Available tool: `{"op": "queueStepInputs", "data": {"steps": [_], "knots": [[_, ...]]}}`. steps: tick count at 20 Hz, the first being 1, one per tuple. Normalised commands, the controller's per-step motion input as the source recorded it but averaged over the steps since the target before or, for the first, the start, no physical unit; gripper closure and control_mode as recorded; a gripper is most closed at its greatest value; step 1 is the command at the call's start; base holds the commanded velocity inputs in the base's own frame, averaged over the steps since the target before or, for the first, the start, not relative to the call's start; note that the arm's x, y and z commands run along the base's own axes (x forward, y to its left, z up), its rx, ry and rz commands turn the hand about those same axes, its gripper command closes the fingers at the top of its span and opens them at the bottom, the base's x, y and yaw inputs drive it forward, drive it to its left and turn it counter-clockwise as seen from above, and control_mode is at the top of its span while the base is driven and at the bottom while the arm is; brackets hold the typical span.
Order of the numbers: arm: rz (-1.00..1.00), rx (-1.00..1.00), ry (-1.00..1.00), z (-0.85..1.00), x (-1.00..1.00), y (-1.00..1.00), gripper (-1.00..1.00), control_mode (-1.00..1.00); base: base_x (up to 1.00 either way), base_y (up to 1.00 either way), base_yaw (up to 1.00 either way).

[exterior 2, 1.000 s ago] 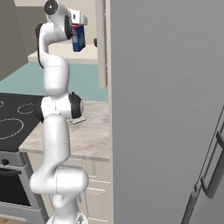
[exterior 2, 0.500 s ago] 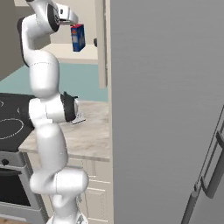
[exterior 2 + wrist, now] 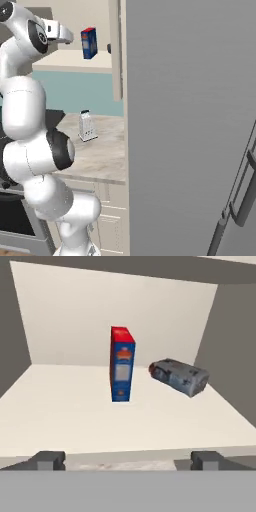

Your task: Pick the cereal and boxed food from the counter and place them in the cabinets closest to them.

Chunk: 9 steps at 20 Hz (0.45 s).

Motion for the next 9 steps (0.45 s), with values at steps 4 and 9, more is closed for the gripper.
{"op": "queueStepInputs", "data": {"steps": [4, 9], "knots": [[-0.02, 0.0, -0.23, -0.05, -1.0, 0.01, -1.0, -1.0, 0.0, 0.0, 0.0], [-0.04, 0.0, -0.25, 0.0, -1.0, 0.0, -1.0, -1.0, 0.0, 0.0, 0.0]]}}
